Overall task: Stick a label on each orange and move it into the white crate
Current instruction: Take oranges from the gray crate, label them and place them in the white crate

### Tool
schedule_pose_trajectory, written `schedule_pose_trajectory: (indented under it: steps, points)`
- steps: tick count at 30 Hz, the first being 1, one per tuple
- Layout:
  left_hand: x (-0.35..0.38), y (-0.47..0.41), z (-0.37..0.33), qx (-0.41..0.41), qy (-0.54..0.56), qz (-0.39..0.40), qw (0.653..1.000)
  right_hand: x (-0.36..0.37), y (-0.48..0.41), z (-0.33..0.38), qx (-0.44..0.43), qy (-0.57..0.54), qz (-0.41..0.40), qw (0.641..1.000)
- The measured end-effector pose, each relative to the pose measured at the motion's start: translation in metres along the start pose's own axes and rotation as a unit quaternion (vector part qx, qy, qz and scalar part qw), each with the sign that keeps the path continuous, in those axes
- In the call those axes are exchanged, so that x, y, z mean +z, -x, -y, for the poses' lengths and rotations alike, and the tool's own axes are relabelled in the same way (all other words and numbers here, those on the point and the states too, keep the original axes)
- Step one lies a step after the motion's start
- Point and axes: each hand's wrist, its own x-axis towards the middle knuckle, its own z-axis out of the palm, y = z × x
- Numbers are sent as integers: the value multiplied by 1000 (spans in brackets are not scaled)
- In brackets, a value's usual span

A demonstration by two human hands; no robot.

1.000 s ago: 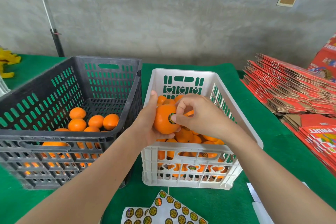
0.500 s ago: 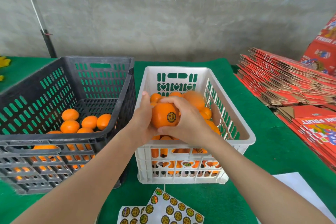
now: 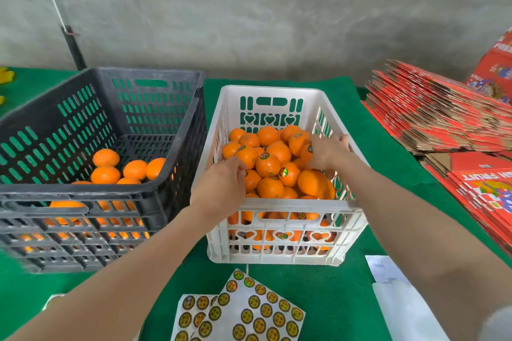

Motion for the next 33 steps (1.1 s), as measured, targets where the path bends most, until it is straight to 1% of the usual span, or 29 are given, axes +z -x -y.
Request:
schedule_pose_trajectory:
  steps: [2,3,4,5,6,7,8,9,10,11,12,13,14,15,16,17,18,20,23,29,33]
  points:
    - [-1,0,1,6,7,-4,1000,-3,2,2,-19,-3,8,1000]
    - [-1,1,1,10,14,-6,1000,-4,6,4,-18,-20,-2,1000]
    - [-1,3,1,14,20,-6,1000,-6,13,6,-12,-54,-31,998]
    - [-1,4,1,17,27,-6,999,-8,24,10,-9,-101,-80,992]
    - [-1,6,1,20,33,-6,999,-12,38,15,-20,-158,-142,977]
    - [-2,8,1,21,37,-7,999,-15,55,21,-51,-217,-206,953]
    - [-2,10,1,21,39,-9,999,-20,76,29,-104,-272,-272,917]
    - [-2,12,1,22,43,-12,999,-23,99,36,-167,-324,-323,873]
    - [-2,13,1,24,55,-19,998,-22,123,43,-237,-369,-340,832]
    - [-3,14,1,24,76,-31,996,-18,147,50,-293,-402,-320,807]
    - [-3,16,2,21,103,-45,993,-7,168,57,-334,-414,-264,805]
    - [-4,17,2,13,130,-55,990,9,185,64,-352,-406,-184,823]
    - [-6,19,2,4,153,-61,986,29,195,69,-355,-366,-93,855]
    - [-7,20,2,-5,170,-60,984,51,199,73,-347,-300,-1,888]
    - [-8,21,1,-12,185,-57,981,71,199,74,-319,-235,76,915]
    - [-10,22,1,-16,200,-54,978,91,196,73,-277,-189,132,933]
    - [-11,23,2,-20,214,-53,975,105,192,73,-240,-160,169,942]
    - [-15,28,4,-31,243,-56,968,124,185,76,-192,-157,208,946]
    - [-21,38,10,-40,286,-68,955,140,178,88,-150,-188,223,945]
    - [-28,56,14,-27,337,-78,938,145,171,97,-99,-210,228,945]
    - [-29,75,23,-10,324,-110,940,148,171,104,-94,-206,208,952]
